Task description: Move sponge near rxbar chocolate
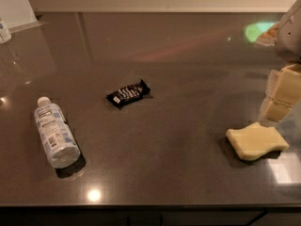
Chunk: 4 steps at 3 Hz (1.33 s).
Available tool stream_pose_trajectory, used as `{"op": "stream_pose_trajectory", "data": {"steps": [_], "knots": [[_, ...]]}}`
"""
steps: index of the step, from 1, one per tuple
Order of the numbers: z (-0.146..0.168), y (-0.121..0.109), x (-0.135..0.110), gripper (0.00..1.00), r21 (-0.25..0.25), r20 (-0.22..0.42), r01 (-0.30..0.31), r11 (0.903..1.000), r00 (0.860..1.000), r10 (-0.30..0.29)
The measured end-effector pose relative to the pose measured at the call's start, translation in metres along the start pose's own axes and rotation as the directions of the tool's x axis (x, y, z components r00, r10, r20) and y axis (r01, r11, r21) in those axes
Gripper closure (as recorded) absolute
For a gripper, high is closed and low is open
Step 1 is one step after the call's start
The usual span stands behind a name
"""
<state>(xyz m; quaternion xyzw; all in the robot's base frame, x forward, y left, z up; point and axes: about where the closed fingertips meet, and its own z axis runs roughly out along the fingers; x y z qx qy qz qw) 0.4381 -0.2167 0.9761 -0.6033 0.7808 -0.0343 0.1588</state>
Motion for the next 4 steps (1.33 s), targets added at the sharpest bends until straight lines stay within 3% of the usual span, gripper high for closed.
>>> {"op": "stream_pose_trajectory", "data": {"steps": [2,4], "knots": [[0.007,0.004,0.006,0.0,0.003,0.025,0.01,0.9999,1.0,-0.01],[0.048,0.021,0.035,0.0,-0.046,0.059,0.043,0.998,0.997,-0.041]]}}
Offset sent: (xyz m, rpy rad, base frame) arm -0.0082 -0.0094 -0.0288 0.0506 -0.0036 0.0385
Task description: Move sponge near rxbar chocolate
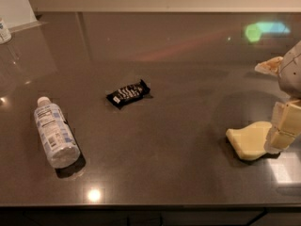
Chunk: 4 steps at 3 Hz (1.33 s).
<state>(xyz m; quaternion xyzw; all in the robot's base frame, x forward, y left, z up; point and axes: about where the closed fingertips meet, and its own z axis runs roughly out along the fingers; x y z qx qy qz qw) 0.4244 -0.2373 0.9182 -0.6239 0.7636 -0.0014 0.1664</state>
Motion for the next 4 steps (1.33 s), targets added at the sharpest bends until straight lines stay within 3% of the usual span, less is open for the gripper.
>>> {"op": "stream_pose_trajectory", "data": {"steps": [2,4], "knots": [[0.041,0.019,0.029,0.0,-0.067,0.014,-0.005,0.9977,1.0,0.005],[0.067,0.031,0.041,0.0,-0.108,0.041,-0.003,0.9941,0.999,0.008]]}}
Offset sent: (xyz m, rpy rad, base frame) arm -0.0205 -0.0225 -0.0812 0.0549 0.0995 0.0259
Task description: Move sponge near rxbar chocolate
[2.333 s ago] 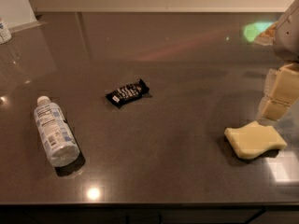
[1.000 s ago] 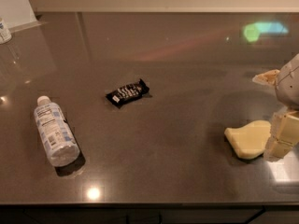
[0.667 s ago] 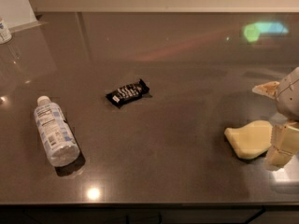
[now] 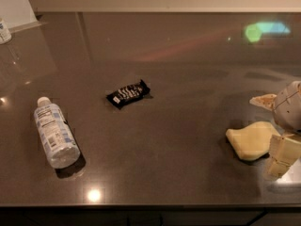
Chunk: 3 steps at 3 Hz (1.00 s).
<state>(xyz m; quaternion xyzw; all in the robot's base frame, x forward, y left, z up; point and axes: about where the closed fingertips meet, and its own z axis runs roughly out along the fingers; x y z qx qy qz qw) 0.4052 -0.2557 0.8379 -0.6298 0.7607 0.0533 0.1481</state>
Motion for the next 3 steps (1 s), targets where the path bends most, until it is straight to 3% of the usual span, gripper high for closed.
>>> {"op": "stream_pose_trajectory", "data": {"steps": [1,3], "knots": [[0.0049,0.002,0.0022,0.16,-0.022,0.007,-0.01,0.9997,1.0,0.011],[0.0022,0.0032,-0.0024,0.62,-0.056,-0.004,-0.037,0.9978,0.999,0.036]]}}
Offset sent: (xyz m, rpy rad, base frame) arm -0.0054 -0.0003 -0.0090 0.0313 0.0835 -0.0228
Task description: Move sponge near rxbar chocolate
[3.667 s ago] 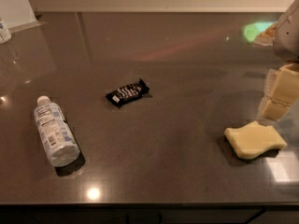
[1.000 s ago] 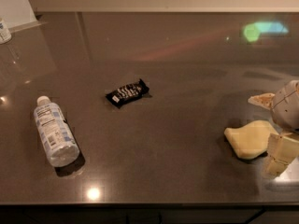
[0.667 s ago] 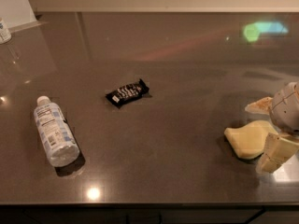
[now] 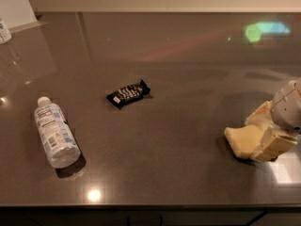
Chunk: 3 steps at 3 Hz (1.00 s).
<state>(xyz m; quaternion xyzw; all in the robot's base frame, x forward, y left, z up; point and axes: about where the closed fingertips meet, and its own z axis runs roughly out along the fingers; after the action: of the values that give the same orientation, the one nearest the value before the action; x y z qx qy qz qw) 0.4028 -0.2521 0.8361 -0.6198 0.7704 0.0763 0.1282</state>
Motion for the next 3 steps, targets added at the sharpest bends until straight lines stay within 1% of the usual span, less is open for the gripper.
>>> {"op": "stream_pose_trajectory", "data": {"steps": [1,2,3], "knots": [[-0.007,-0.011,-0.026,0.86,-0.008,-0.003,0.011,0.9999,1.0,-0.012],[-0.01,-0.03,-0.065,1.0,-0.002,0.0,0.036,0.9994,0.999,-0.036],[-0.006,-0.055,-0.104,1.0,0.02,0.005,0.054,0.9983,0.999,-0.054]]}}
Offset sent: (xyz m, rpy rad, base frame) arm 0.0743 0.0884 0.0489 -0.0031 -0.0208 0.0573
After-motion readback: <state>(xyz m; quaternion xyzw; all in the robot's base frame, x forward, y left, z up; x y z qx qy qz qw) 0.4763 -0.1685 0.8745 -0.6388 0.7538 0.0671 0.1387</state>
